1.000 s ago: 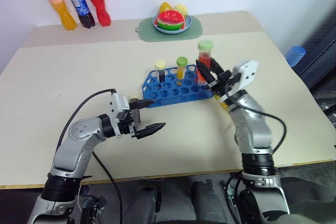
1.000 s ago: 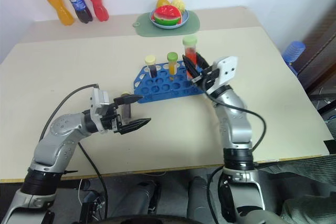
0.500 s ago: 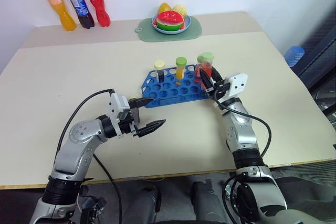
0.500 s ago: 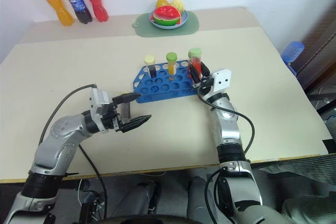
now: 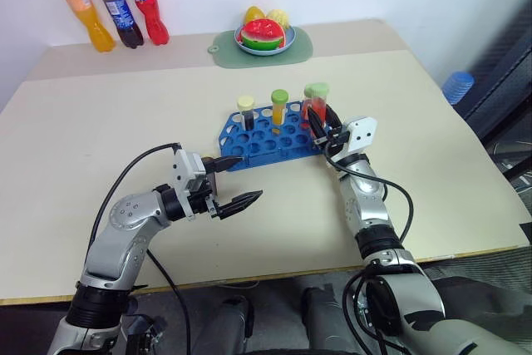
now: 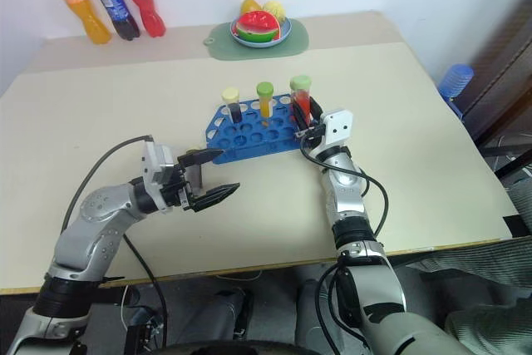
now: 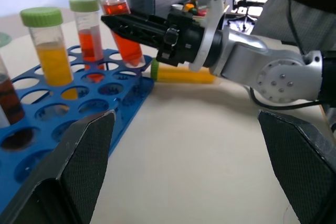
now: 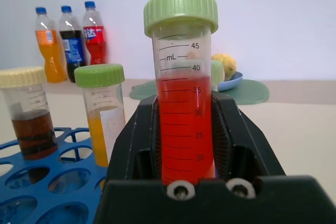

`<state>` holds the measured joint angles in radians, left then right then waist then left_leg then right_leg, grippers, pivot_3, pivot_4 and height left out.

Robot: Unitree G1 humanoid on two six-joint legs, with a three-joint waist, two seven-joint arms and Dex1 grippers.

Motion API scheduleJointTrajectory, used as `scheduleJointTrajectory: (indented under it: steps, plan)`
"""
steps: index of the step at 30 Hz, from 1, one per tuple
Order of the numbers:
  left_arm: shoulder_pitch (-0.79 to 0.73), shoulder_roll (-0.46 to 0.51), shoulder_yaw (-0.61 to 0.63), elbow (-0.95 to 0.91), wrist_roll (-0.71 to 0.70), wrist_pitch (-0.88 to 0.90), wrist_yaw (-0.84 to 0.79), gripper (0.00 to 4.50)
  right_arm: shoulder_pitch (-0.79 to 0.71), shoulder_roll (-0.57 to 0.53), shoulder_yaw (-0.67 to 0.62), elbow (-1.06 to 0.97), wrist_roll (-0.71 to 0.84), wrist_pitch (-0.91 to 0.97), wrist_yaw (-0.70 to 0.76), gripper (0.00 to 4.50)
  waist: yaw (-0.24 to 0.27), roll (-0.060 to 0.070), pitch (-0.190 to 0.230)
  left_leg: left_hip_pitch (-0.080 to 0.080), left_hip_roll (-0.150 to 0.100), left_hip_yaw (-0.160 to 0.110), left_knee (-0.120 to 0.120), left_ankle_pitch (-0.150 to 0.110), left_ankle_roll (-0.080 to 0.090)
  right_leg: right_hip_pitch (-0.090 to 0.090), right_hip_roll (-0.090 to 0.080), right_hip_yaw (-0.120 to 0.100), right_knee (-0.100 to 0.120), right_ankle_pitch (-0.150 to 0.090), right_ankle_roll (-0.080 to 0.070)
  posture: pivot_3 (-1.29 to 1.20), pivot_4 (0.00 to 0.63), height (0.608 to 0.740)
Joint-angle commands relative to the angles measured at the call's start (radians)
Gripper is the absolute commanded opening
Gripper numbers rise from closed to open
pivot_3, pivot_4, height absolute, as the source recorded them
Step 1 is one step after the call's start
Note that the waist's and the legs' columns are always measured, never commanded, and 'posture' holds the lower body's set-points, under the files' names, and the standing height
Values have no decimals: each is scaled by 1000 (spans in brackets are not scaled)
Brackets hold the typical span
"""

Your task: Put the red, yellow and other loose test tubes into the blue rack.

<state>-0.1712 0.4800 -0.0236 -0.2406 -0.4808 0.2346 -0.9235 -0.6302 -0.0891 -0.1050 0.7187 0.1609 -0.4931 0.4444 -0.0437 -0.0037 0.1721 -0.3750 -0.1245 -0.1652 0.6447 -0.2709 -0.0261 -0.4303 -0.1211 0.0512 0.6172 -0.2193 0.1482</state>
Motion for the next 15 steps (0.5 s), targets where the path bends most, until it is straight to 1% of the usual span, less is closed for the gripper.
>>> scheduleJointTrajectory:
  steps: [1, 3, 5, 9, 10, 11, 13, 15]
  plan:
    - [-9, 0, 3, -30, -7, -12, -4, 4500, 13, 3, 11, 5, 2, -36, 26, 2202, -1, 0, 0, 2, 1, 0, 0, -2, 2, 2, 1, 0, 0, 0, 0, 0, 150, 740]
    - [-5, -1, 1, -28, -7, -15, -7, 4500, 46, -20, 30, -54, -41, -36, 5, 3269, -1, 0, 0, 2, 2, 0, 0, -4, 4, 1, 2, 0, 0, 0, -1, 0, 150, 740]
    - [-5, -6, -4, -22, -4, -19, -10, 4500, 107, -68, 50, -188, -74, 25, 4, 4270, 5, 0, 0, 1, 2, 0, 0, -3, 1, 1, 2, 0, 0, 0, -1, 0, 150, 740]
    - [-11, -19, -12, -10, 1, -25, -15, 4500, 209, -142, 75, -447, -70, 198, 23, 4270, 8, 0, 0, 0, 1, 0, 2, -3, 0, 0, 2, 0, -1, 0, -1, 0, 150, 740]
    - [-14, -24, -17, -6, 3, -27, -16, 4500, 247, -175, 75, -548, -49, 282, 41, 4270, 9, 1, 0, 0, 1, 0, 2, -3, 0, 0, 2, 0, -1, 0, -1, 0, 150, 740]
    - [-17, -28, -21, -1, 4, -29, -19, 4500, 288, -219, 69, -664, -43, 405, 48, 4270, 13, 1, 0, 0, 2, 0, 1, -5, 2, 0, 2, 0, 0, 0, -1, 0, 150, 740]
    - [-21, -35, -27, 5, 6, -32, -24, 4500, 340, -289, 54, -837, -18, 612, 51, 4270, 27, 1, 0, 0, 2, 0, 1, -5, 3, 0, 2, 0, 0, -1, -1, 0, 150, 740]
    - [-25, -40, -31, 11, 8, -34, -26, 4500, 363, -360, 29, -973, 47, 815, 67, 4270, 31, 1, 0, 0, 2, 0, 2, -6, 4, 0, 2, 0, -1, -1, -1, 0, 150, 740]
